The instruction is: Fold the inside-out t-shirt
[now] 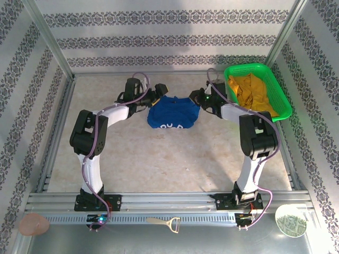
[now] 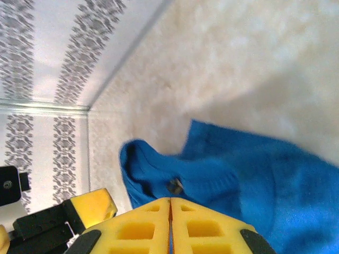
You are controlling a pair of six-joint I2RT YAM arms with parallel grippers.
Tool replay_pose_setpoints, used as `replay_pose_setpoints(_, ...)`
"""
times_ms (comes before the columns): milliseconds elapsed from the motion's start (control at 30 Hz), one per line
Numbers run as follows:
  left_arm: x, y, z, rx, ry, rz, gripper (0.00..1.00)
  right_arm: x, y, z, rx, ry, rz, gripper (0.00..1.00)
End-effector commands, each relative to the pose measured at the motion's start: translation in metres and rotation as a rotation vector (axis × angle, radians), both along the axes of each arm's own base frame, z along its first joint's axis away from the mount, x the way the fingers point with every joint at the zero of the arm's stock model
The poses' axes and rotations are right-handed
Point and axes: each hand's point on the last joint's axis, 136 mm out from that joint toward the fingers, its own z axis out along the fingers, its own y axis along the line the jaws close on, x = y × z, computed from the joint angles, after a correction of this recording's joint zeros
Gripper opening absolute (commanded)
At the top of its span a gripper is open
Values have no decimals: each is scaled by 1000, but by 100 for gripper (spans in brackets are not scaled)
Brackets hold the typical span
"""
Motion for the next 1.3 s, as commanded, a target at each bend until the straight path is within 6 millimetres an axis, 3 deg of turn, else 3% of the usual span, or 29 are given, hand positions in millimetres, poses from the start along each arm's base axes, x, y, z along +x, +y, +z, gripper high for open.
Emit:
replay_pose_setpoints(0,10,-1,2,2,-6,-42,100,7,8,-5,-8,7,46,11)
replay_pose_setpoints(200,29,-1,-14,11,14,-51,100,26,11,-30,-18,54,24,10)
replay_pose_setpoints(700,66,27,-72,51,63,43,100,75,16,-88,-49,105,-55,9)
replay_pose_setpoints(800,67,28,-64,45,44,45,100,74,19,-76,-43,83,-41,9)
replay_pose_setpoints(933,67,41,-31,56,-2,70,100,68,11,-25,-35,-5,-33,11)
replay_pose_setpoints(1033,55,59,-22,102,38,84,100,56,4,9,-31,-46,-23,13)
replay_pose_setpoints(1133,32,72,-31,179,130,66,100,33,3,22,-33,-44,-2,15)
replay_pose_setpoints(1267,-8,80,-62,299,270,-8,100,0,11,12,-34,-7,31,15)
